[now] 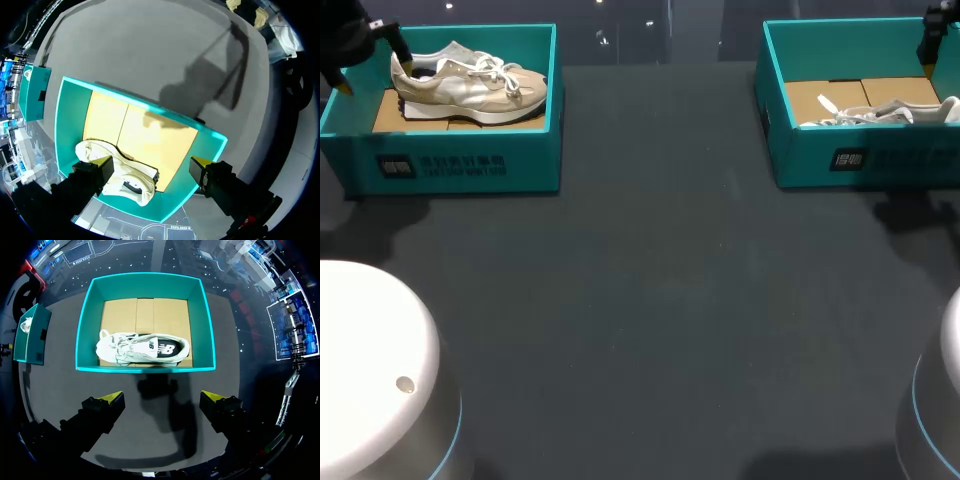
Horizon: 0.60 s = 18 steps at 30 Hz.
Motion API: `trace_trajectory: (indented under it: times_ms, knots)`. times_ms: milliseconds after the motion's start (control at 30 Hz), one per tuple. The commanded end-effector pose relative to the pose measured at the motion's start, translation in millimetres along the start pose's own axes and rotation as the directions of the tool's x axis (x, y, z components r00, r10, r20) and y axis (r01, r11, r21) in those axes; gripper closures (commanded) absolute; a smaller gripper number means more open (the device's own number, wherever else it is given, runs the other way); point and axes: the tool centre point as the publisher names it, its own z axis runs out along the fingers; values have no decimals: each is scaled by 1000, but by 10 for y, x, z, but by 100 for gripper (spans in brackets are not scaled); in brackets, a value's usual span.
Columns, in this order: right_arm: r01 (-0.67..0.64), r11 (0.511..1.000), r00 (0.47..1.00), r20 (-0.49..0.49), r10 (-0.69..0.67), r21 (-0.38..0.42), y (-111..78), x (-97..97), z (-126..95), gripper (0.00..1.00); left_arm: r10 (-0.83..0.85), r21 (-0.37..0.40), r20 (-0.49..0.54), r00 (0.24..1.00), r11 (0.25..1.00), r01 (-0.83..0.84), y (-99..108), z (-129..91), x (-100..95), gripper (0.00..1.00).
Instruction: Take the shoe out of the shoebox, open the shoe tongue, remove and reinsert the insole, then place the shoe into the shoebox
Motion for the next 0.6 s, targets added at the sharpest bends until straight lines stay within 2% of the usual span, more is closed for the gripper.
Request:
trace_trajectory:
  times_ms: [33, 267, 333, 600]
  knots:
    - [0, 1000, 1000, 0, 0, 0, -2, -2, 0, 0, 23, 48, -12, 1000, 999, -23, 591, 59, -75, 0]
    - [0, 1000, 1000, 0, 0, 0, -2, -2, 0, 0, 173, 44, -20, 985, 984, -172, 987, 102, -48, 0]
    - [0, 1000, 1000, 0, 0, 0, -2, -2, 0, 0, 186, 10, -33, 982, 983, -185, 1099, 89, -32, 0]
    - [0, 1000, 1000, 0, 0, 0, -2, -2, 0, 0, 186, 10, -33, 982, 983, -185, 1099, 89, -32, 0]
